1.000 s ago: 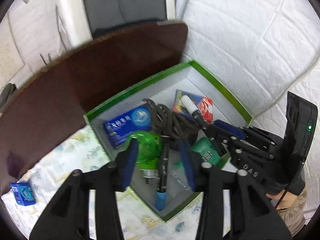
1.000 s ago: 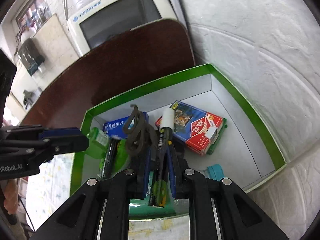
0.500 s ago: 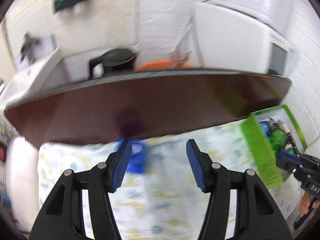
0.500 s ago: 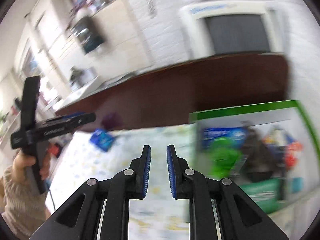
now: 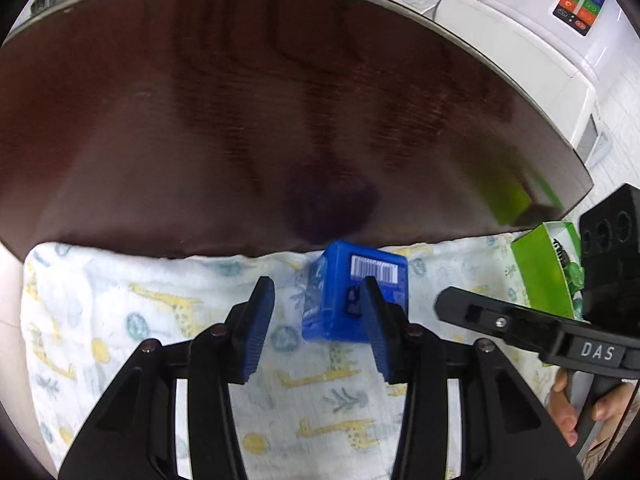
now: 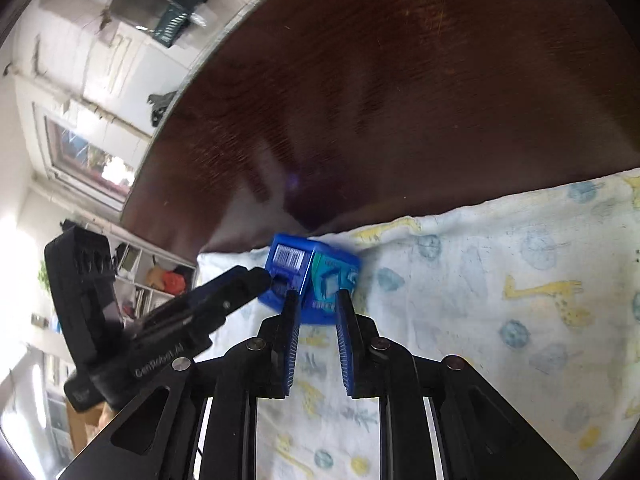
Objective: Organize rigid objects
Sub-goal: 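Close the right tool on the blue square container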
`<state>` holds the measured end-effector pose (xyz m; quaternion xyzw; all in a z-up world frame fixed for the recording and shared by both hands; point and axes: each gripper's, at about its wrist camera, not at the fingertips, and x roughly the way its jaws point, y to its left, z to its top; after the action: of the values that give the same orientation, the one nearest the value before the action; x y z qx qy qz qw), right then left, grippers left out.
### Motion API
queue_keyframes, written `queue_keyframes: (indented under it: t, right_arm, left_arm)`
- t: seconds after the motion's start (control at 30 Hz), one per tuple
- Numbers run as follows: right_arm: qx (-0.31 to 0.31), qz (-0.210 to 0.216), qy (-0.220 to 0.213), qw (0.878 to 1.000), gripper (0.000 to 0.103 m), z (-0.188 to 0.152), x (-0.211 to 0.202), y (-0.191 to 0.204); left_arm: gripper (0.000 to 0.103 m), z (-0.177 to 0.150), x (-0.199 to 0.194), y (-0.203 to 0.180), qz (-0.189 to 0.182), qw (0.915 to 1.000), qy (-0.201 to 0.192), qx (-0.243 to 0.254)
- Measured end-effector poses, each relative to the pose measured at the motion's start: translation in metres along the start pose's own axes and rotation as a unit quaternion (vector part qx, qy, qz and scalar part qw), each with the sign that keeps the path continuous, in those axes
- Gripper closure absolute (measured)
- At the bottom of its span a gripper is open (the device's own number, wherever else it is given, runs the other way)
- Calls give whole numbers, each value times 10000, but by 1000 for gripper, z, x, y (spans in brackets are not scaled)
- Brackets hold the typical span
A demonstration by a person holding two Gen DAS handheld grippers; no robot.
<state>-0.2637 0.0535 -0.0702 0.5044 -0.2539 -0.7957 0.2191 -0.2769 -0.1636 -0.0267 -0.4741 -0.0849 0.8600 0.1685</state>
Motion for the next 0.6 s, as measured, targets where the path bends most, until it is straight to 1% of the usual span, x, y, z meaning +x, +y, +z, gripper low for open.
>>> queue_keyframes:
  t: [0.07, 0.17, 0.2, 0.27, 0.3, 0.33, 0.47, 0.6]
  right_arm:
    - [125, 28, 50, 9999, 74, 4, 8, 1]
    - [250, 40, 68, 9997, 71, 5, 16, 0]
    - [263, 15, 93, 9996, 71, 5, 20, 1]
    - [321, 40, 167, 9993, 71, 3, 28, 1]
    - [333, 99, 123, 9993, 71, 2, 29, 1]
    - [278, 127, 110, 9995, 71, 1, 29, 2]
    - [4, 94, 228, 9997, 74, -4, 29, 11]
    - [-55, 77, 269, 9996, 74, -13, 25, 15]
  left_arm:
    - [61, 1, 2, 0, -93, 9999, -1, 55]
    - [61, 0, 3, 2, -342, 9994, 36, 59]
    - [64, -1, 4, 1, -485, 9988, 78, 46]
    - [67, -3, 3, 0, -442, 9990, -35, 51]
    - [75, -4, 2, 0, -503, 9987, -51, 24]
    - [78, -4, 1, 0, -649, 9979, -26, -22]
    - [79, -10, -5, -8, -529, 9985, -23, 135]
    - [80, -14, -10, -20, -445, 9988, -4, 201]
